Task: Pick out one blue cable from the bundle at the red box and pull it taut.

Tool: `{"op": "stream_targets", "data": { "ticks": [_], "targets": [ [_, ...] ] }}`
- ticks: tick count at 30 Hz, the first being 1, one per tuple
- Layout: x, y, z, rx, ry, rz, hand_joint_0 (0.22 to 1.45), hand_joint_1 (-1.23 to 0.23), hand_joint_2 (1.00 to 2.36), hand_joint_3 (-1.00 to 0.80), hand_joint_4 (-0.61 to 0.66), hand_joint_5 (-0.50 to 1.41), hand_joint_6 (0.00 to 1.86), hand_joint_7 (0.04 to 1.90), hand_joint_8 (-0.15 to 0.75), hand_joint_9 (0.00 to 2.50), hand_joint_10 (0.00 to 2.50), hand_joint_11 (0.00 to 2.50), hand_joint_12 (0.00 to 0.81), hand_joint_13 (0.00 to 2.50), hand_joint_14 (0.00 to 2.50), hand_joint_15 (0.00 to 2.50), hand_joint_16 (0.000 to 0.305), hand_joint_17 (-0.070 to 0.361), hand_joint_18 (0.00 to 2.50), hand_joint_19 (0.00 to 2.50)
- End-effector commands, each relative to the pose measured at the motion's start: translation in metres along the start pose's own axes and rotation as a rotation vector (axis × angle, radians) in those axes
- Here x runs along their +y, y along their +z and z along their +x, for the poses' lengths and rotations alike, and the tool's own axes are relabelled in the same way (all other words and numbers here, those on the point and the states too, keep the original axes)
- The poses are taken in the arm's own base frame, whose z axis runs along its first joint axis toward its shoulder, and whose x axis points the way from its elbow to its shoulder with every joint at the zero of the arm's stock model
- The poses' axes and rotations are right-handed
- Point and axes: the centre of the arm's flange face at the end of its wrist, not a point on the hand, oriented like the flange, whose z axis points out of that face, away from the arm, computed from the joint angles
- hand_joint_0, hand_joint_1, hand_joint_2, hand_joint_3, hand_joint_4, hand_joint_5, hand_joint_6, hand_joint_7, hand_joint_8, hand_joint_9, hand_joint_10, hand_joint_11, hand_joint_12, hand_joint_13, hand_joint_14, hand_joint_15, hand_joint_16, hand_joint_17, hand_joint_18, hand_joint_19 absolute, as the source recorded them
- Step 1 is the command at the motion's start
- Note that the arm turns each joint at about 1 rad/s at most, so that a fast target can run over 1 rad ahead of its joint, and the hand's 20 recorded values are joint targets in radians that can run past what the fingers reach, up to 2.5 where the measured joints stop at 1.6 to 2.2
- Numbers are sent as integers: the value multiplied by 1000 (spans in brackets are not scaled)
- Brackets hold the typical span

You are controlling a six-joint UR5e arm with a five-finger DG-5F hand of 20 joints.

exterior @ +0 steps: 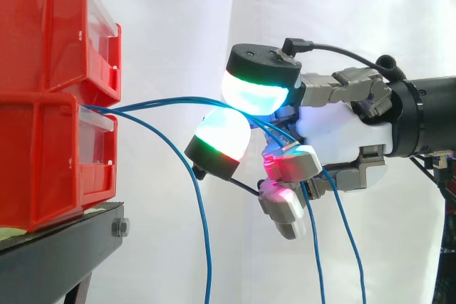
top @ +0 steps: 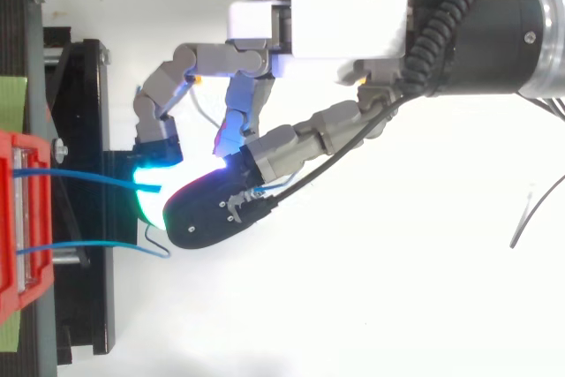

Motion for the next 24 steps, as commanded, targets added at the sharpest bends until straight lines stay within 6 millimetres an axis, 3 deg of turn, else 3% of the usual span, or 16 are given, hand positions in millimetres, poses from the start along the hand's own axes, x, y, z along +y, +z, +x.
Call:
{"op": "stream_targets", "data": {
  "ticks": [1, 8, 14, 20, 24],
  "targets": [
    [0, 0, 0, 0, 0, 0, 681, -881, 1017, -281, -59, -129, 912, 1085, 310, 1276, 31, 958, 369, 1071, 26, 724, 51, 115, 940, 673],
    [0, 0, 0, 2, 0, 0, 781, -942, 1001, -490, -196, -121, 962, 1018, 293, 1341, 33, 998, 348, 1105, 27, 719, 47, 105, 967, 643],
    [1, 0, 0, 1, 1, -2, 771, -972, 1000, -500, -231, -108, 958, 1039, 286, 1398, 33, 1023, 339, 1135, 27, 727, 45, 101, 988, 624],
    [0, 0, -1, 0, 3, 0, 702, -986, 1000, -500, -205, -90, 949, 1074, 281, 1442, 34, 1019, 336, 1155, 26, 737, 44, 98, 990, 630],
    [0, 0, -2, -2, 5, -1, 537, -998, 1000, -500, -111, -75, 936, 877, 285, 1441, 33, 990, 348, 1159, 27, 734, 46, 104, 997, 622]
  ]
}}
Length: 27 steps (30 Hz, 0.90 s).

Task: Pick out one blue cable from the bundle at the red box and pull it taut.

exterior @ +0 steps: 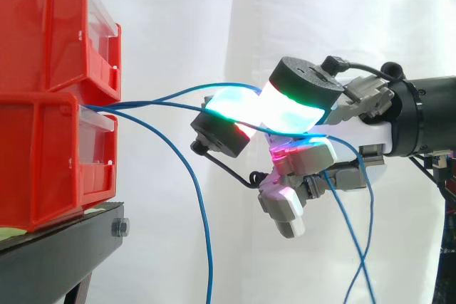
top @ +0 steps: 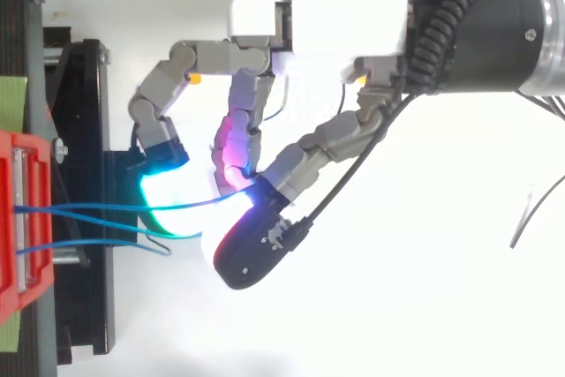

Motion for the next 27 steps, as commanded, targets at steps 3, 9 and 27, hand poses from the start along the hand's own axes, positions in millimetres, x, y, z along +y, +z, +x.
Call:
{"op": "stream_targets", "data": {
  "ticks": [3, 9, 27],
  "targets": [
    [0, 0, -1, -1, 3, 0, 441, -990, 1000, -500, -39, -77, 891, 875, 303, 1413, 31, 934, 382, 1149, 24, 698, 53, 119, 1022, 601],
    [0, 0, -1, -1, 3, 0, 419, -840, 1000, -500, -18, -77, 844, 833, 310, 1408, 28, 901, 393, 1146, 22, 693, 57, 129, 1029, 598],
    [2, 0, -2, -3, 3, -4, 585, -712, 1010, -397, -109, -73, 860, 917, 281, 1431, 32, 918, 361, 1126, 24, 717, 48, 108, 958, 686]
  ]
}}
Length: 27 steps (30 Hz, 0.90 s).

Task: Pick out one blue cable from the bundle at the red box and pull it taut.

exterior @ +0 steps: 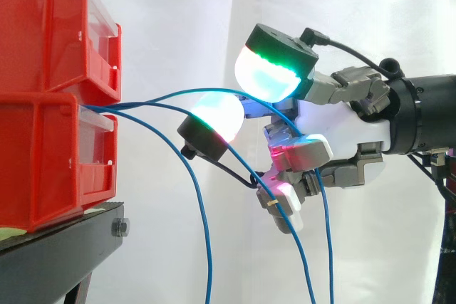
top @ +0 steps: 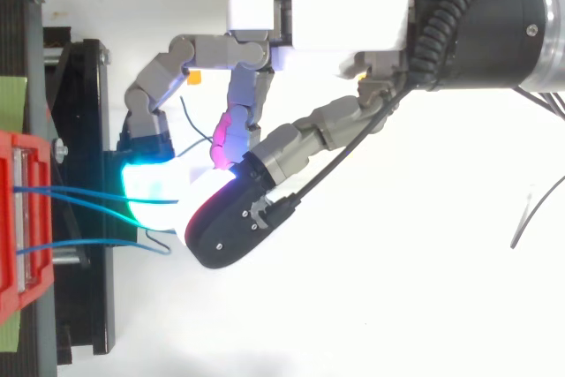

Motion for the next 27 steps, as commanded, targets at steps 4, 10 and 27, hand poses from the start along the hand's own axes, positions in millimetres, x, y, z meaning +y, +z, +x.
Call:
{"op": "stream_targets", "data": {
  "ticks": [4, 10, 27],
  "targets": [
    [1, 0, -1, -1, 0, -2, 577, -726, 1014, -333, -112, -66, 877, 909, 287, 1460, 30, 930, 361, 1141, 25, 713, 49, 110, 967, 693],
    [0, 0, 0, 0, 0, 0, 570, -696, 1014, -345, -78, -70, 866, 918, 289, 1474, 33, 934, 369, 1156, 26, 726, 51, 114, 976, 706],
    [0, 0, 0, 0, 0, 0, 565, -666, 1013, -203, -55, -26, 871, 1013, 349, 1633, 32, 911, 429, 1292, 22, 701, 66, 148, 1157, 679]
  ]
}}
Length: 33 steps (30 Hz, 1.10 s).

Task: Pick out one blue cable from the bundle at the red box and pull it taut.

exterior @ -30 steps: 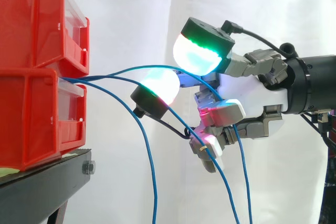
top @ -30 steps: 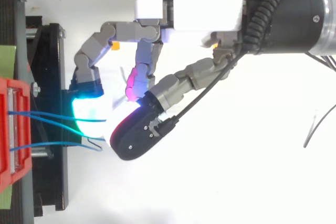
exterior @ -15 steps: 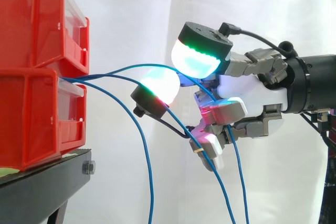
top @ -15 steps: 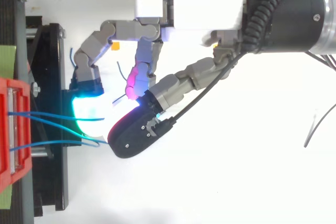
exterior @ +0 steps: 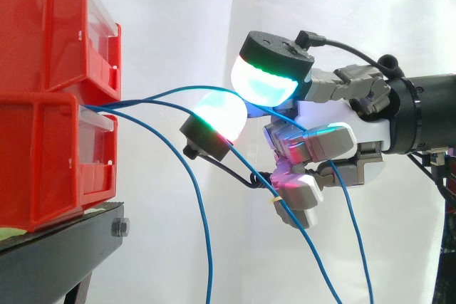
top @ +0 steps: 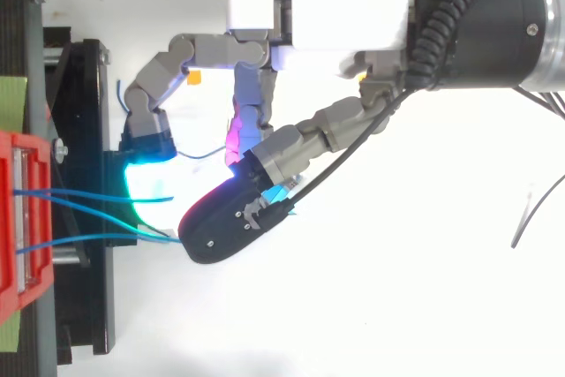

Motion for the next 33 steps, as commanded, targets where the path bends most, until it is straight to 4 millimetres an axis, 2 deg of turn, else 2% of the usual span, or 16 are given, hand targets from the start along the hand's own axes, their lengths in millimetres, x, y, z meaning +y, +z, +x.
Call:
{"op": "stream_targets", "data": {
  "ticks": [1, 3, 6, 18, 26, 33],
  "targets": [
    [0, 0, 0, 0, 0, 0, 562, -661, 1013, -217, -49, -30, 869, 1017, 345, 1620, 32, 910, 428, 1288, 23, 712, 66, 148, 1150, 682],
    [0, 0, 0, 0, 0, 0, 539, -639, 1014, -307, -39, -50, 861, 1009, 313, 1549, 33, 937, 390, 1225, 25, 736, 56, 127, 1046, 736],
    [0, 0, 0, 0, 0, 1, 521, -636, 1008, -402, -29, -53, 853, 998, 320, 1535, 30, 920, 396, 1213, 24, 729, 58, 130, 1039, 729],
    [0, 0, 0, 0, 2, 1, 518, -589, 1004, -444, -17, -54, 846, 976, 313, 1542, 32, 923, 400, 1222, 24, 728, 58, 130, 1043, 731],
    [0, 0, 0, 0, 2, 1, 531, -560, 1006, -425, -19, -53, 839, 980, 317, 1547, 33, 929, 395, 1220, 24, 734, 57, 128, 1039, 735],
    [-1, -1, 0, 3, 2, 8, 572, -719, 1019, -230, -60, -41, 857, 1041, 317, 1580, 33, 950, 386, 1242, 25, 736, 55, 123, 1055, 710]
  ]
}}
